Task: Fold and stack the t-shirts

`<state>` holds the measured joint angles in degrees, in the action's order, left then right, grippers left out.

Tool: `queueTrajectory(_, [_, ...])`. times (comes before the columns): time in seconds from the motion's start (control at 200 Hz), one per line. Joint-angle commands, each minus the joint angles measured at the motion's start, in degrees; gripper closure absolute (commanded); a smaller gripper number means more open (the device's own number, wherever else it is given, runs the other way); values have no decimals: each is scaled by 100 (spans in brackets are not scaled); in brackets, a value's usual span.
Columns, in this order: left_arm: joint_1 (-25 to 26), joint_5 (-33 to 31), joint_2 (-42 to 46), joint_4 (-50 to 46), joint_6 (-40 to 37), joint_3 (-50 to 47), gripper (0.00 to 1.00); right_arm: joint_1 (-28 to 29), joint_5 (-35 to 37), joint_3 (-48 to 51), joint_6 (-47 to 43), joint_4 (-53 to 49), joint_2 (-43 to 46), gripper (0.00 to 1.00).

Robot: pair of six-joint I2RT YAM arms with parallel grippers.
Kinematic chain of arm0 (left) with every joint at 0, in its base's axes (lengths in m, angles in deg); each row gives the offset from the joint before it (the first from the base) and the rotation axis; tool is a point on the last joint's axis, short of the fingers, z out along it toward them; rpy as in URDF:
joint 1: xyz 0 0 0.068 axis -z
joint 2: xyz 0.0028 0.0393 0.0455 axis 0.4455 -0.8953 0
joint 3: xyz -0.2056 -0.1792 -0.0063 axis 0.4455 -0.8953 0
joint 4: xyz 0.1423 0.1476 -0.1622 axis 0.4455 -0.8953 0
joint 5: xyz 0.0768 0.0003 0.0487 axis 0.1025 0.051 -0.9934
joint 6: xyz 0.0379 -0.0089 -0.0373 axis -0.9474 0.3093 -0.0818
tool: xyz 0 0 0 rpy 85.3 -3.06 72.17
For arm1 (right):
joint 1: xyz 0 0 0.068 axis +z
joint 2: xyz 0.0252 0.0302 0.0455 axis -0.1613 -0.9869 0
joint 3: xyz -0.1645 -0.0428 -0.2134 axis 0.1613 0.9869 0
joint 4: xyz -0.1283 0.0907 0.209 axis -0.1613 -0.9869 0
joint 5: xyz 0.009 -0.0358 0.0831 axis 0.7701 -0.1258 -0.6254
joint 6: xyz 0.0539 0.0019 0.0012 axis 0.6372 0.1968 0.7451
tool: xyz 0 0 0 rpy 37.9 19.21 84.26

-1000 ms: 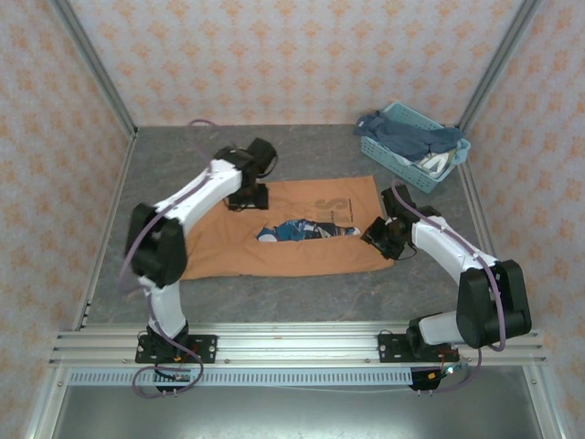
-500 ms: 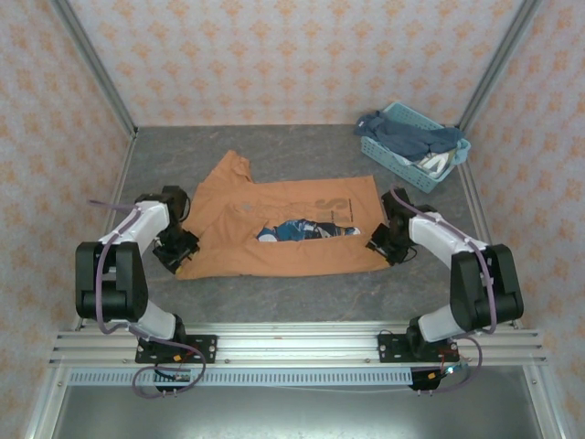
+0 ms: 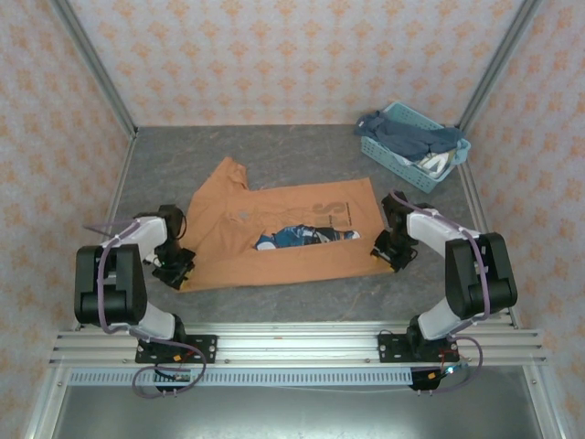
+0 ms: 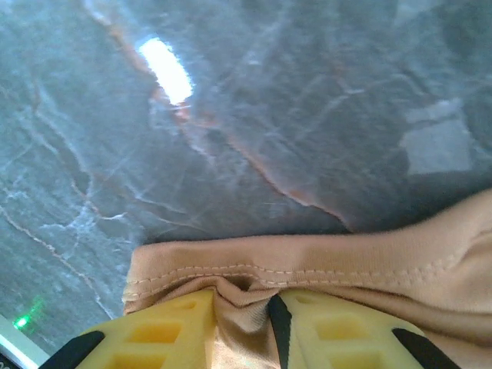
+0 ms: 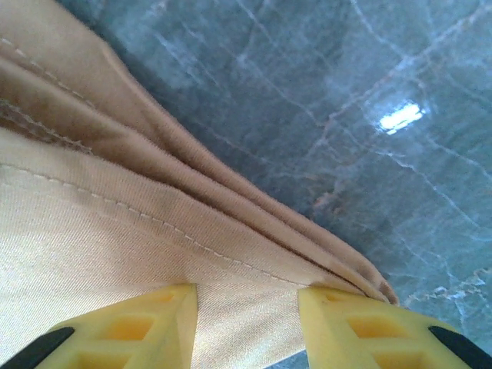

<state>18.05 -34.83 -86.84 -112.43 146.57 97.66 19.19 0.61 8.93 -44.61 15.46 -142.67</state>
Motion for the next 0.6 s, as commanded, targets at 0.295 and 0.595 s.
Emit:
queueTrajectory(0.295, [-89,-905,376,-848,449,519,63,-15,637,-94,125,-966,618,55])
queueTrajectory(0.595, [1530,-818,-656,-411,-942,3104,61,547,407,-736,-464,-272,1045,51])
